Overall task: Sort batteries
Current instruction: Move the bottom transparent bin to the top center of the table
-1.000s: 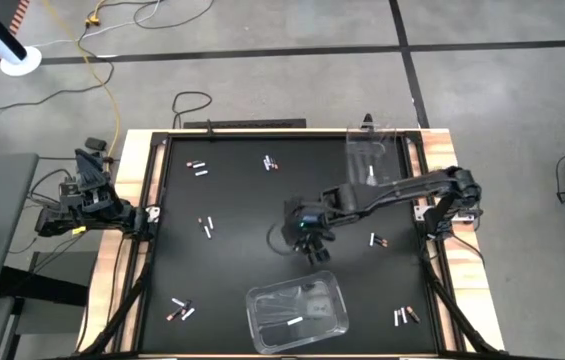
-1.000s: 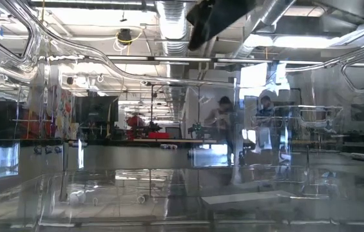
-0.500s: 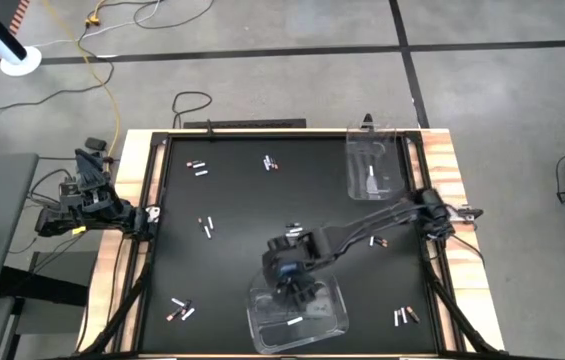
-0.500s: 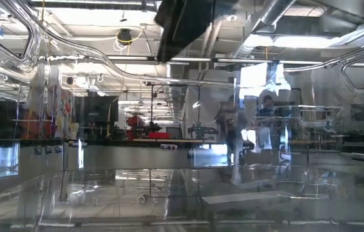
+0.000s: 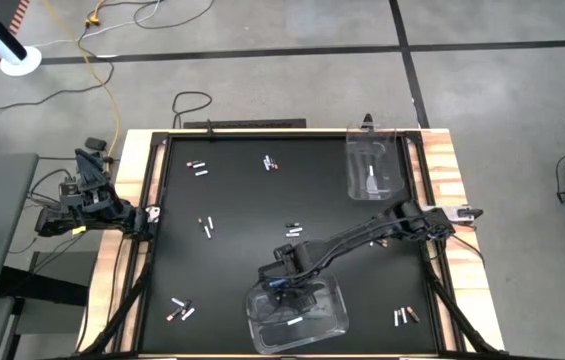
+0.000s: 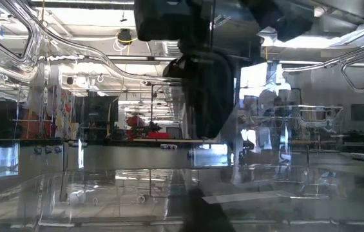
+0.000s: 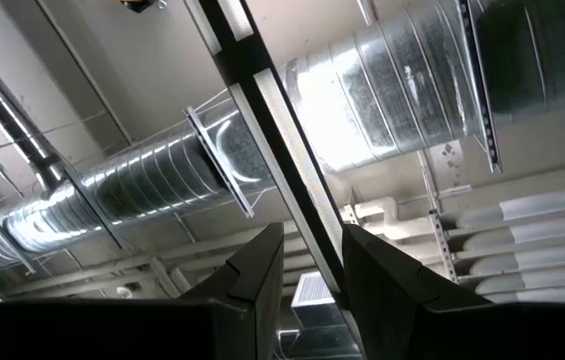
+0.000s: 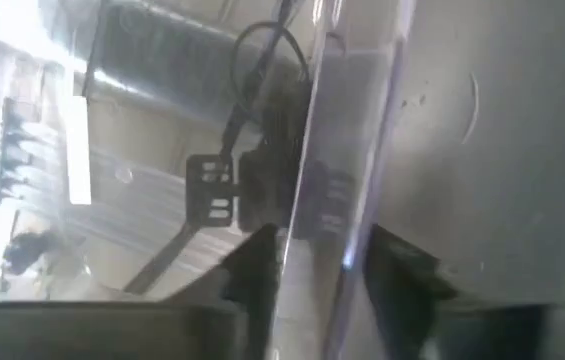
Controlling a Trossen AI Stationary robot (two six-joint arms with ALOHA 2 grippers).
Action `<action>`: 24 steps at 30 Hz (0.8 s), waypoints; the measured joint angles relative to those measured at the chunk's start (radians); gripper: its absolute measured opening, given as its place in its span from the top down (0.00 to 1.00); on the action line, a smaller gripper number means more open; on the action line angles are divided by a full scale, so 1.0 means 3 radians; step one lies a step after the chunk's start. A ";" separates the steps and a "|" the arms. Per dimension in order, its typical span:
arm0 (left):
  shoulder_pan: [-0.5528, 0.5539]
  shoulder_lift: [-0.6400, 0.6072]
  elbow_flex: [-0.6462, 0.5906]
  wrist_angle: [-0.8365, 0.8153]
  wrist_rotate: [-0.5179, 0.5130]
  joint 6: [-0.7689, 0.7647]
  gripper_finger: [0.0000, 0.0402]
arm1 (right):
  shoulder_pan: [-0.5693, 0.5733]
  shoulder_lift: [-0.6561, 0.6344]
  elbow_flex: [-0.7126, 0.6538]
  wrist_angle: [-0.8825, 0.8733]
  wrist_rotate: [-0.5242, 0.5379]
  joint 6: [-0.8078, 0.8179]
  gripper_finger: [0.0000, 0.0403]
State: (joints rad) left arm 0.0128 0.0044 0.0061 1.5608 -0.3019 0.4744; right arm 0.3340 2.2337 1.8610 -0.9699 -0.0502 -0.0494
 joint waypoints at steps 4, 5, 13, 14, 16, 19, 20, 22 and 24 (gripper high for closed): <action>0.0000 0.0000 0.0000 0.0000 0.0000 0.0000 0.75 | -0.0021 -0.0056 0.0000 -0.0018 0.0000 -0.0018 0.94; 0.0000 0.0000 0.0001 0.0000 0.0000 0.0000 0.75 | -0.0033 -0.0094 -0.0001 -0.0024 -0.0001 0.0001 0.96; 0.0000 0.0000 0.0001 -0.0001 0.0000 0.0000 0.75 | -0.0303 -0.0758 -0.0002 -0.0141 0.0009 0.0398 0.99; 0.0001 0.0000 0.0001 -0.0001 0.0000 0.0000 0.75 | -0.0383 -0.0862 -0.0001 -0.0164 0.0008 0.0508 0.99; 0.0000 0.0000 0.0001 -0.0002 0.0000 0.0000 0.75 | -0.0571 -0.1053 0.0001 -0.0127 0.0009 0.0693 0.99; 0.0001 0.0000 0.0001 0.0000 0.0000 0.0000 0.75 | -0.0910 -0.1255 0.0001 -0.0124 0.0011 0.0895 1.00; 0.0001 0.0000 0.0001 -0.0001 0.0000 0.0000 0.75 | -0.1032 -0.1308 0.0001 -0.0122 0.0011 0.0953 1.00; 0.0001 0.0000 0.0001 -0.0001 0.0000 0.0000 0.75 | -0.1297 -0.1379 0.0001 -0.0099 0.0009 0.1091 1.00; 0.0001 0.0001 0.0000 0.0000 0.0001 0.0000 0.75 | -0.1566 -0.1397 0.0001 -0.0052 0.0017 0.1262 1.00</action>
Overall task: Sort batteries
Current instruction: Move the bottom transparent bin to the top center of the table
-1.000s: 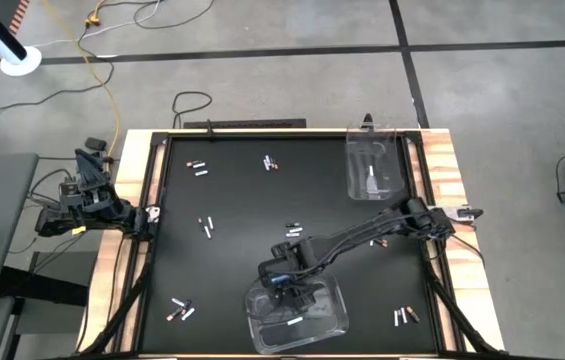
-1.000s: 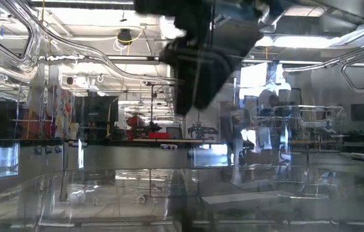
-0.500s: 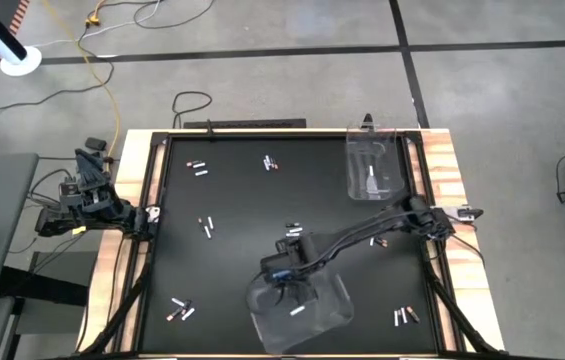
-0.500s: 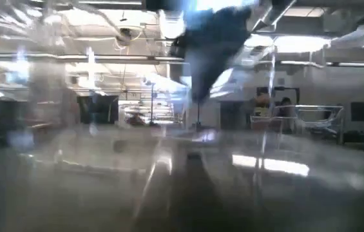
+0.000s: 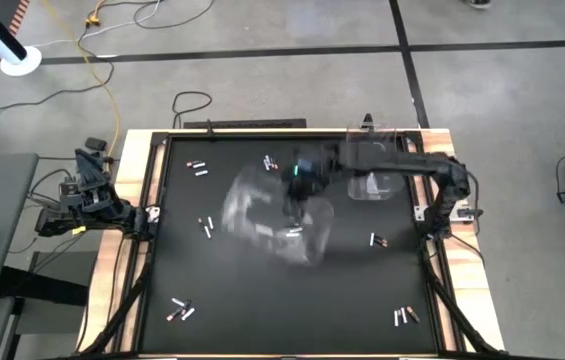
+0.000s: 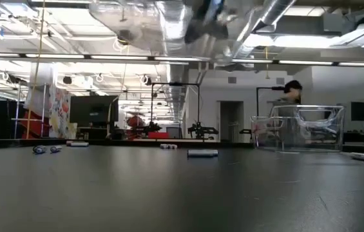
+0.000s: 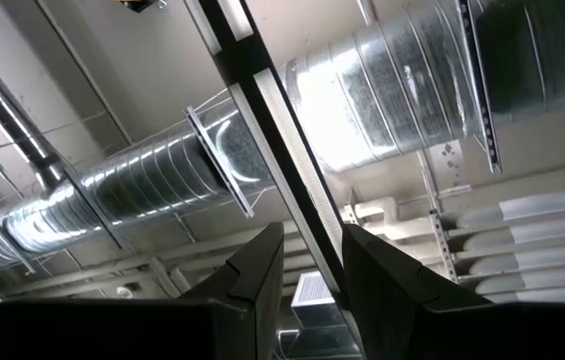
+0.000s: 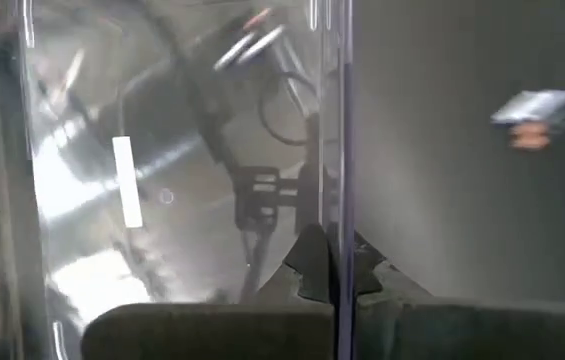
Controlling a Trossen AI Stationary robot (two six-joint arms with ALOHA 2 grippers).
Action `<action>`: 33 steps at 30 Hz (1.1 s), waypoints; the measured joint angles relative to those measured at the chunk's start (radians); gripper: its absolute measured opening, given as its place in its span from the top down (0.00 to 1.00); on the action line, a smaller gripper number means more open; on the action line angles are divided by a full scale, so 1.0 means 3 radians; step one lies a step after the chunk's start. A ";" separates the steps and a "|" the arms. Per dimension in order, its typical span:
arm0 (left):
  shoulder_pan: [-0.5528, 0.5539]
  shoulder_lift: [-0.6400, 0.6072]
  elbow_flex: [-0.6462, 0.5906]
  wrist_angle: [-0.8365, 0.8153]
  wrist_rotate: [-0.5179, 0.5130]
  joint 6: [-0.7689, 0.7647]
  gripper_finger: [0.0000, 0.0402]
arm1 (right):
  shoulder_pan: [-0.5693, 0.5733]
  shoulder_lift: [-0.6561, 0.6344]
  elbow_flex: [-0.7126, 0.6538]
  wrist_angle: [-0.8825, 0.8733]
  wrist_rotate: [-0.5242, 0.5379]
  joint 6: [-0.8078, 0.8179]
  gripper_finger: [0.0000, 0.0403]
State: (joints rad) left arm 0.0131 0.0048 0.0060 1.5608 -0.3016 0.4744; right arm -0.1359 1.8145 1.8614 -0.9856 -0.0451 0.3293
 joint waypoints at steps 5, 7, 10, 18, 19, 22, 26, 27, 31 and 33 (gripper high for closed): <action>-0.0001 -0.0001 0.0001 0.0000 -0.0001 0.0000 0.75 | -0.0632 0.0114 0.0000 -0.0021 0.0082 0.0249 1.00; -0.0001 -0.0001 0.0001 0.0001 -0.0001 -0.0001 0.75 | -0.0850 0.0203 0.0000 -0.0077 0.0081 0.0284 1.00; -0.0001 -0.0001 0.0001 -0.0002 0.0000 0.0000 0.75 | -0.1133 0.0365 -0.0010 -0.0236 0.0079 0.0340 1.00; 0.0000 -0.0001 0.0000 0.0000 -0.0001 -0.0001 0.75 | -0.1606 0.0387 -0.0673 0.0220 -0.0022 0.0861 0.99; 0.0000 -0.0001 0.0001 0.0000 -0.0001 0.0000 0.75 | -0.1631 0.0387 -0.0732 0.0218 -0.0021 0.0932 0.99; -0.0001 -0.0001 0.0001 -0.0001 -0.0001 0.0000 0.75 | -0.1657 0.0388 -0.0874 0.0305 -0.0020 0.1178 0.99; -0.0001 -0.0001 0.0000 -0.0001 -0.0001 0.0000 0.75 | -0.1631 0.0401 -0.0937 0.0380 -0.0017 0.1523 0.99; -0.0001 -0.0001 0.0001 -0.0001 -0.0001 0.0000 0.75 | -0.1614 0.0404 -0.0937 0.0383 -0.0004 0.1595 0.99; -0.0001 -0.0001 0.0000 -0.0001 -0.0001 -0.0001 0.75 | -0.1578 0.0407 -0.0936 0.0365 0.0072 0.1899 0.99; -0.0001 -0.0001 0.0001 -0.0001 -0.0001 0.0000 0.75 | -0.1568 0.0407 -0.0936 0.0299 0.0100 0.1999 0.99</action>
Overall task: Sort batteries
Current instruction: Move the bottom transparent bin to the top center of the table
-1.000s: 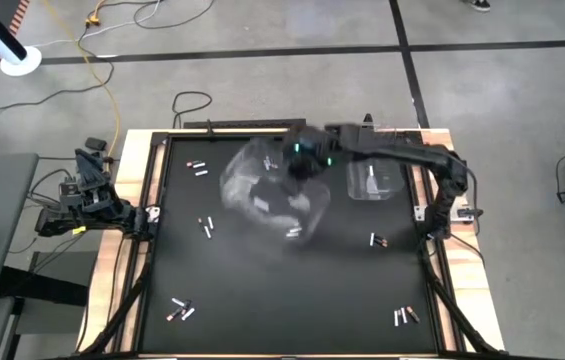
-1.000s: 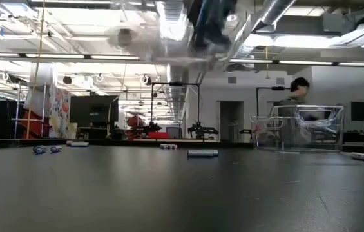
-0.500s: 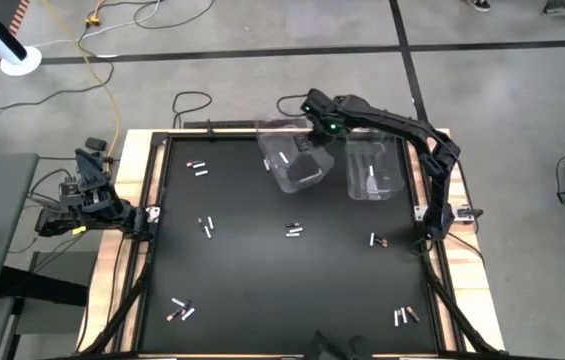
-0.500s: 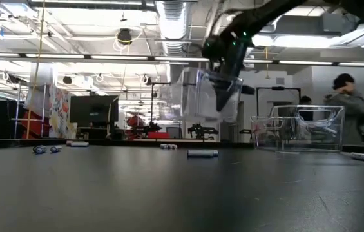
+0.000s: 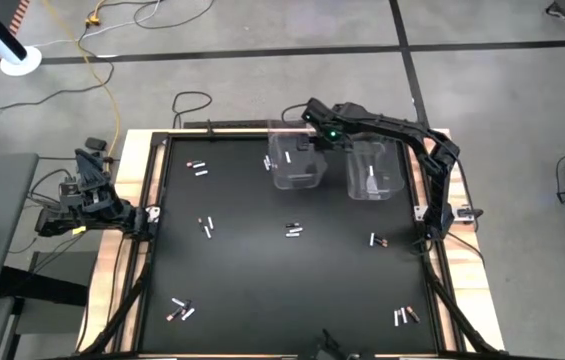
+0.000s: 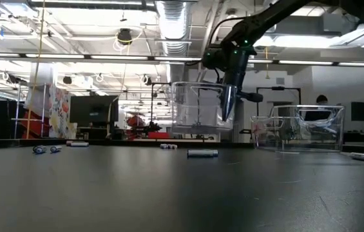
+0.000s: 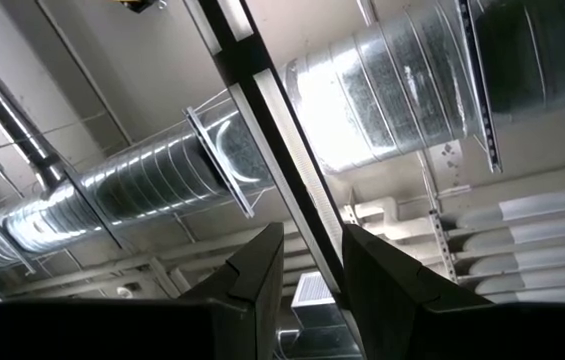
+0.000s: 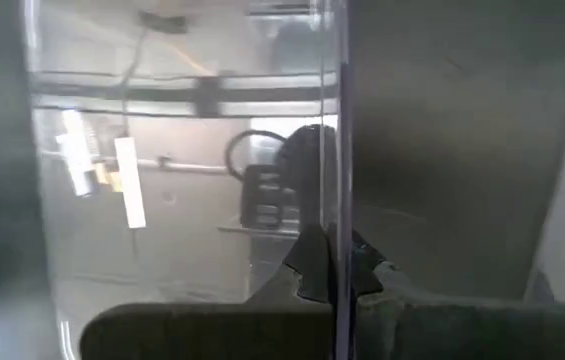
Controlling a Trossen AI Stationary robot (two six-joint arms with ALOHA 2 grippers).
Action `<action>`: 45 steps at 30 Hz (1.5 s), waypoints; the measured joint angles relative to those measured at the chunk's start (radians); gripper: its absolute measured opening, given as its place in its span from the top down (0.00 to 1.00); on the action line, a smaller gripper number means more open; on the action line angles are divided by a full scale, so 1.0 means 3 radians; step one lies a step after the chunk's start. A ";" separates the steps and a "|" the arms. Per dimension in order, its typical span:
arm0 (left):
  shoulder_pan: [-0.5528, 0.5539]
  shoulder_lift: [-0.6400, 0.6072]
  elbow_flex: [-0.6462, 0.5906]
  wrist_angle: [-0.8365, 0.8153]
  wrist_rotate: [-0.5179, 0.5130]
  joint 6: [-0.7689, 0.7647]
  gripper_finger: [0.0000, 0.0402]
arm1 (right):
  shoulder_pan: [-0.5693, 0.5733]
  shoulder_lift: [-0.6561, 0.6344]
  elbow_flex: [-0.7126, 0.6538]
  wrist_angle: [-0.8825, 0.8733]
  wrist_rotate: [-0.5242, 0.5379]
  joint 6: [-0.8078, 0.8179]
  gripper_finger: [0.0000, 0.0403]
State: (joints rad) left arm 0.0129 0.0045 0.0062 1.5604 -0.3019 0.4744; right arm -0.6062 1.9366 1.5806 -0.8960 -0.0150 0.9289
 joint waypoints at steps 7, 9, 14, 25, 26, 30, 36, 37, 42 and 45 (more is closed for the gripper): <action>0.0001 0.0001 0.0000 0.0000 0.0000 0.0000 0.75 | 0.0155 0.0001 0.0000 -0.0362 0.0196 0.0261 0.99; 0.0000 0.0000 -0.0001 0.0000 0.0000 -0.0001 0.75 | 0.0201 0.0001 0.0000 -0.0456 0.0250 0.0319 0.99; 0.0001 0.0000 0.0000 0.0001 0.0000 0.0000 0.75 | 0.0261 0.0003 0.0000 -0.0491 0.0362 0.0432 0.99; 0.0000 0.0000 0.0000 0.0000 0.0000 0.0000 0.75 | 0.0251 0.0004 0.0000 -0.0592 0.0441 0.0399 0.97; 0.0001 0.0001 0.0000 0.0000 0.0000 0.0000 0.75 | 0.0251 0.0004 0.0000 -0.0590 0.0440 0.0390 0.97; 0.0001 0.0000 0.0000 0.0000 0.0000 0.0000 0.75 | 0.0253 0.0004 0.0000 -0.0596 0.0441 0.0365 0.93; 0.0001 0.0000 -0.0001 0.0001 0.0000 0.0000 0.75 | 0.0251 0.0004 0.0001 -0.0607 0.0440 0.0365 0.90; 0.0001 0.0000 0.0000 0.0000 0.0000 0.0000 0.75 | 0.0251 0.0004 0.0001 -0.0610 0.0440 0.0365 0.89; 0.0000 0.0000 0.0000 0.0001 0.0000 0.0000 0.75 | 0.0253 0.0004 0.0003 -0.0617 0.0438 0.0365 0.86; 0.0001 0.0000 -0.0001 0.0000 0.0000 0.0000 0.75 | 0.0251 0.0004 0.0003 -0.0618 0.0438 0.0365 0.85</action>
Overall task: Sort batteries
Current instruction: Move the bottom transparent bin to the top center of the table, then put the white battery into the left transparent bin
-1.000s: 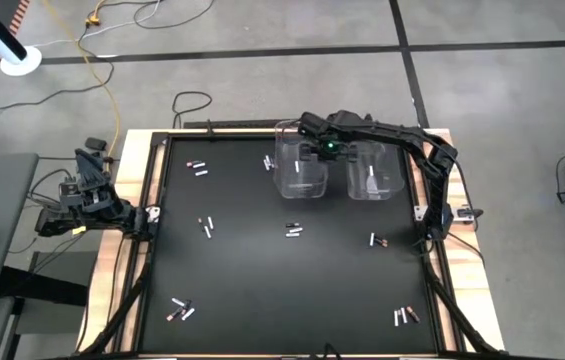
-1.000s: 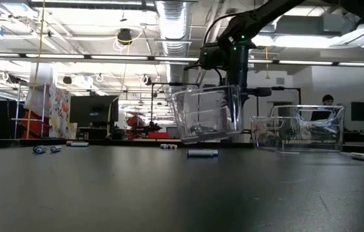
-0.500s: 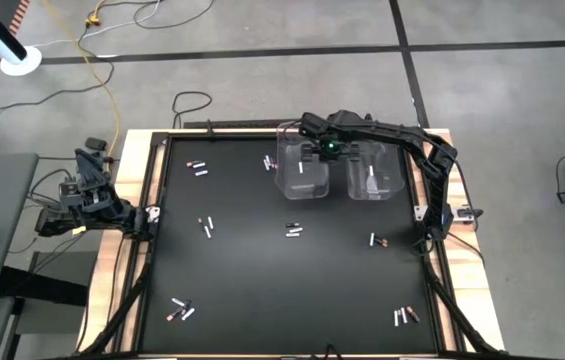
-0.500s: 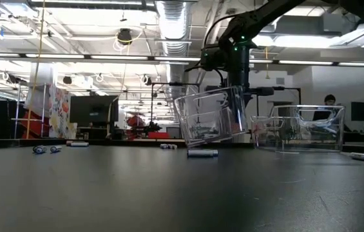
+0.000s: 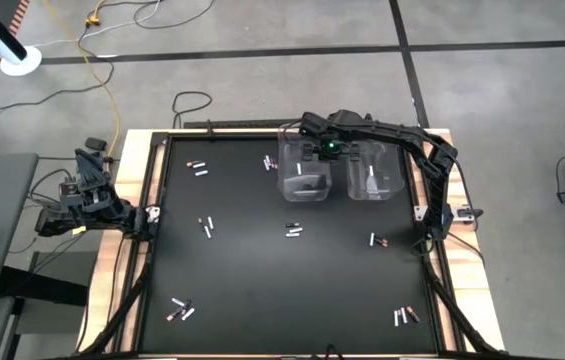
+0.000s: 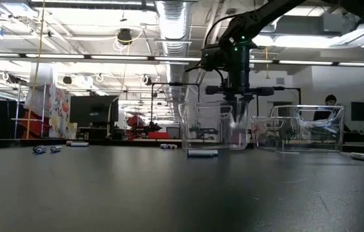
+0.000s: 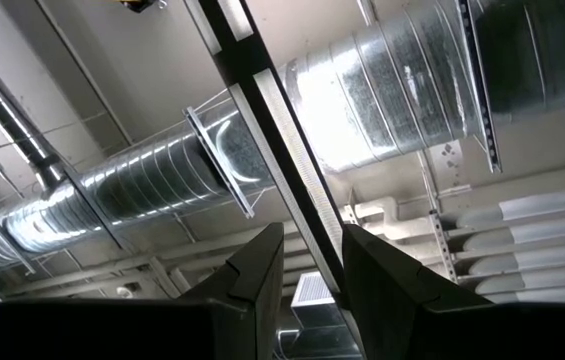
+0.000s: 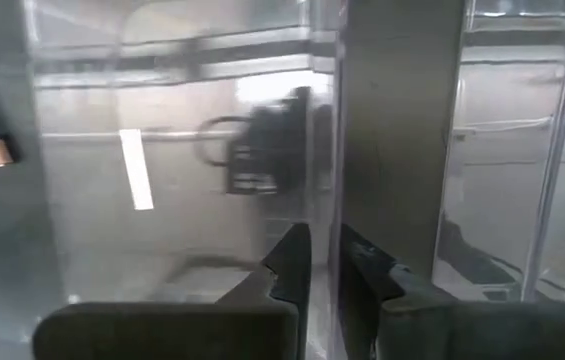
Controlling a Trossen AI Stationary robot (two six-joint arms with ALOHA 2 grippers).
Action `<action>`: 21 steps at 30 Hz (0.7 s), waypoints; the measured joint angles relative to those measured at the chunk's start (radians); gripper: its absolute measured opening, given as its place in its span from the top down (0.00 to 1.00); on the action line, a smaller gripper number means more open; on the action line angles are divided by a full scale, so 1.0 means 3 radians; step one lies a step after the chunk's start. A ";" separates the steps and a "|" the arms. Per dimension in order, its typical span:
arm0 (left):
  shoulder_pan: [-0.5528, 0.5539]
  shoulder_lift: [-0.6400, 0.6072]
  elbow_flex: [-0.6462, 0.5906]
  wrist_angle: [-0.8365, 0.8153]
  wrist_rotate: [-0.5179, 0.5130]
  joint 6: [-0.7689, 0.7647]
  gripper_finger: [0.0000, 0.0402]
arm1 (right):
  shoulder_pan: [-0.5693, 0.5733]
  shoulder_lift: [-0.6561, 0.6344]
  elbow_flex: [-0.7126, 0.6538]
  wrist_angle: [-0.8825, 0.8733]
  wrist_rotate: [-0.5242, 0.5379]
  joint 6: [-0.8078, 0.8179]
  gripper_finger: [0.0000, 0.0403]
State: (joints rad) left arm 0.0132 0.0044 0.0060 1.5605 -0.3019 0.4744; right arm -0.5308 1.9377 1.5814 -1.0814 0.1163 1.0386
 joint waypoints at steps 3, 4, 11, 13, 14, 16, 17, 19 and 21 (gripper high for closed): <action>-0.0001 0.0000 0.0001 0.0001 0.0000 0.0000 0.75 | 0.0001 0.0000 0.0001 0.0002 0.0001 -0.0010 0.84; -0.0001 0.0000 0.0001 0.0000 0.0000 0.0000 0.75 | 0.0001 0.0000 0.0001 0.0001 0.0000 -0.0040 0.83; -0.0001 0.0000 0.0001 0.0000 0.0000 -0.0001 0.75 | 0.0000 -0.0001 0.0036 -0.0151 -0.0002 -0.0175 0.83; -0.0001 0.0000 0.0001 0.0000 0.0000 0.0000 0.75 | 0.0000 -0.0003 0.0081 -0.0192 -0.0003 -0.0256 0.83; -0.0001 0.0000 0.0001 0.0000 0.0000 0.0000 0.75 | 0.0001 -0.0003 0.0109 -0.0222 -0.0003 -0.0288 0.83; -0.0001 0.0000 0.0001 0.0001 0.0000 0.0000 0.75 | 0.0000 -0.0003 0.0182 -0.0274 -0.0003 -0.0384 0.83; 0.0000 0.0000 0.0001 0.0000 0.0000 0.0000 0.75 | 0.0000 -0.0003 0.0229 -0.0297 -0.0003 -0.0434 0.83; 0.0000 0.0000 0.0001 0.0001 0.0000 0.0000 0.75 | 0.0001 -0.0003 0.0328 -0.0329 -0.0003 -0.0546 0.83; -0.0001 0.0000 0.0001 0.0000 0.0000 0.0000 0.75 | 0.0001 -0.0003 0.0430 -0.0375 -0.0003 -0.0660 0.83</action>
State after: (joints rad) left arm 0.0128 0.0044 0.0063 1.5604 -0.3019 0.4744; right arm -0.5304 1.9369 1.7103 -1.1938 0.1154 0.8405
